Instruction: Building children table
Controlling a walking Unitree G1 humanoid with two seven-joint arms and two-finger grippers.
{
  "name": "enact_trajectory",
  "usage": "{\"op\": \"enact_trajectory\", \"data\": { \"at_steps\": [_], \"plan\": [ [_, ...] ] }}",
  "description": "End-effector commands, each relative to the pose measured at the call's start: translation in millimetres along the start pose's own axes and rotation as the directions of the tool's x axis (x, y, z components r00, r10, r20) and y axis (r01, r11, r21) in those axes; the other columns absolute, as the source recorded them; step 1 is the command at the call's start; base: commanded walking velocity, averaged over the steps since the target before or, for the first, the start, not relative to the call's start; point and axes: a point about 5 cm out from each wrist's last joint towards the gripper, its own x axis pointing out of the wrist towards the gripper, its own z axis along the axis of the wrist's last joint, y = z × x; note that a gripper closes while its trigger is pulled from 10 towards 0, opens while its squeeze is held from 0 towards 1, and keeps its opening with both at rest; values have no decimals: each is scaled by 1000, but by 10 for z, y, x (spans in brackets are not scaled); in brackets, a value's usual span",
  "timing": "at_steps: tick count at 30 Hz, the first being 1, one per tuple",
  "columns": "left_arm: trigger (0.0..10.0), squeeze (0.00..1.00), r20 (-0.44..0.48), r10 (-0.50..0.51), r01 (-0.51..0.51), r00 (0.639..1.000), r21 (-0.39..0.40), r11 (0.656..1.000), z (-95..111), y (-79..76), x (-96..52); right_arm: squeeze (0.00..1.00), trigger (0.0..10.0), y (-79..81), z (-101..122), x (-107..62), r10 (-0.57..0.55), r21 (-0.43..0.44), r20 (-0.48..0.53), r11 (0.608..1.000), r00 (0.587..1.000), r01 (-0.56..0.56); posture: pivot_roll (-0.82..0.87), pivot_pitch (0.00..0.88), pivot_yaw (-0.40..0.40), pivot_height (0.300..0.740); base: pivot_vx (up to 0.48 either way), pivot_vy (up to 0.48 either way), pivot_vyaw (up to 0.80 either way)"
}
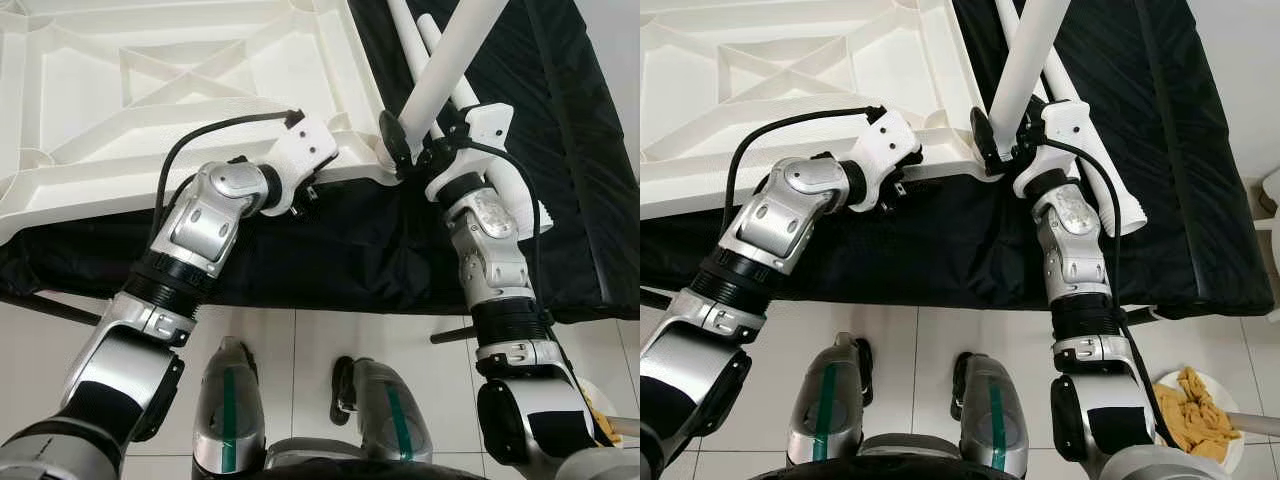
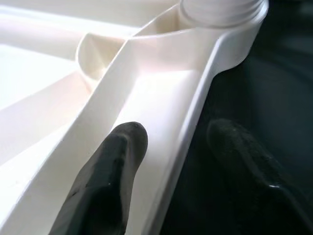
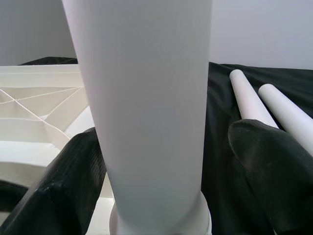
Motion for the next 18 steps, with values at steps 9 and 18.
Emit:
{"op": "enact_trajectory", "data": {
  "at_steps": [9, 18],
  "plan": [
    [0, 0, 6, 13, -13, 1000, 62, 998, -16, -8, 6, 0, 10000, -17, -10, -27, 15, 7, -12, 1000, 1000, -15, 61, 54, -37, 740, 0, 0, 0],
    [0, 0, 9, 23, -23, 1000, 69, 997, -21, 7, 17, 0, 10000, -34, -4, -52, 39, 9, -17, 999, 999, -38, 55, 61, -43, 740, 0, 0, 0]
  ]
}}
